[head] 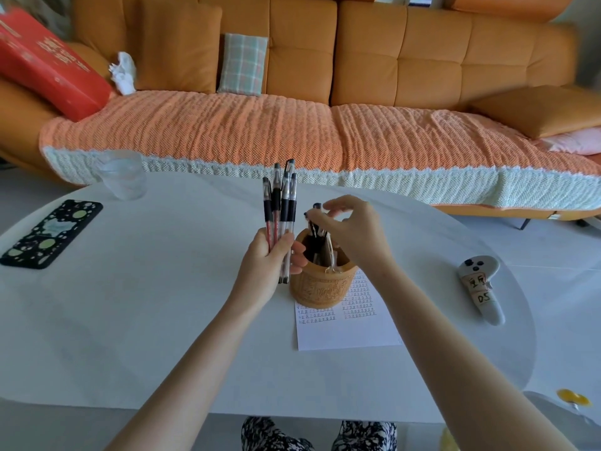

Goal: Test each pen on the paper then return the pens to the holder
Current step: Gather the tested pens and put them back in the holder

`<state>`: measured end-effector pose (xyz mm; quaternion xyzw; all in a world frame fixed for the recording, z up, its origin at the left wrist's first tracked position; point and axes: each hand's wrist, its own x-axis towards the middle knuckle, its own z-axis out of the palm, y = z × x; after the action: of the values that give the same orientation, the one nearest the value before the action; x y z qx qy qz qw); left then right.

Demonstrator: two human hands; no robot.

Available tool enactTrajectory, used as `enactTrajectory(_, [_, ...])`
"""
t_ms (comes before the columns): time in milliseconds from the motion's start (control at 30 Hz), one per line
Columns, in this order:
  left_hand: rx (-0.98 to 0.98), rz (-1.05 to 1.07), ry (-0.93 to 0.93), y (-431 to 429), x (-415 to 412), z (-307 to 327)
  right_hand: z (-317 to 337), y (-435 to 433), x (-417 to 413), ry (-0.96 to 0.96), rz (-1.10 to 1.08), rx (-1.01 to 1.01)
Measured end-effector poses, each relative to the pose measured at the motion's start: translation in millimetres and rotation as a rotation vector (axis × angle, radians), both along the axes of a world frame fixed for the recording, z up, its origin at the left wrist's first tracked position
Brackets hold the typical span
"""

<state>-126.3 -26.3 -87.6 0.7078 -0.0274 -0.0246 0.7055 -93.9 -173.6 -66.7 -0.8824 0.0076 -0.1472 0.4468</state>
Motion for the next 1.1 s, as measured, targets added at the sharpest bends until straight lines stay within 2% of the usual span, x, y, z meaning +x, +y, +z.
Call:
enactTrajectory(100, [-0.017,-0.079,-0.04,-0.7,-5.0,4.1,10.8,0.8,-3.0,-0.048,0.008,0.118])
enactTrajectory(267, [-0.051,-0.212,-0.036,-5.7,-12.4,11.9,27.9,10.7,-7.5,0.054,0.188,0.238])
enactTrajectory(400, [-0.056,-0.202,-0.005,-5.6,-14.3,12.6,28.3,5.8,-7.4,0.069,0.244,0.316])
enactTrajectory(533, [-0.059,-0.181,0.009,-8.8,-15.7,9.8,22.1,2.9,-7.8,0.064,0.157,0.228])
enactTrajectory(667, [-0.035,-0.089,-0.061,-13.5,-13.0,3.3,21.0,4.0,-6.9,0.04,0.136,0.177])
enactTrajectory(867, [-0.12,0.099,-0.061,1.4,-0.9,-4.2,36.1,-9.5,-4.5,-0.175,0.07,0.352])
enactTrajectory(967, [-0.136,0.103,-0.033,6.1,0.0,-6.6,34.0,-10.2,-1.0,-0.205,0.042,0.279])
enactTrajectory(1100, [-0.135,0.099,0.003,4.0,-2.3,-9.1,14.9,-3.1,1.1,-0.082,0.085,0.093])
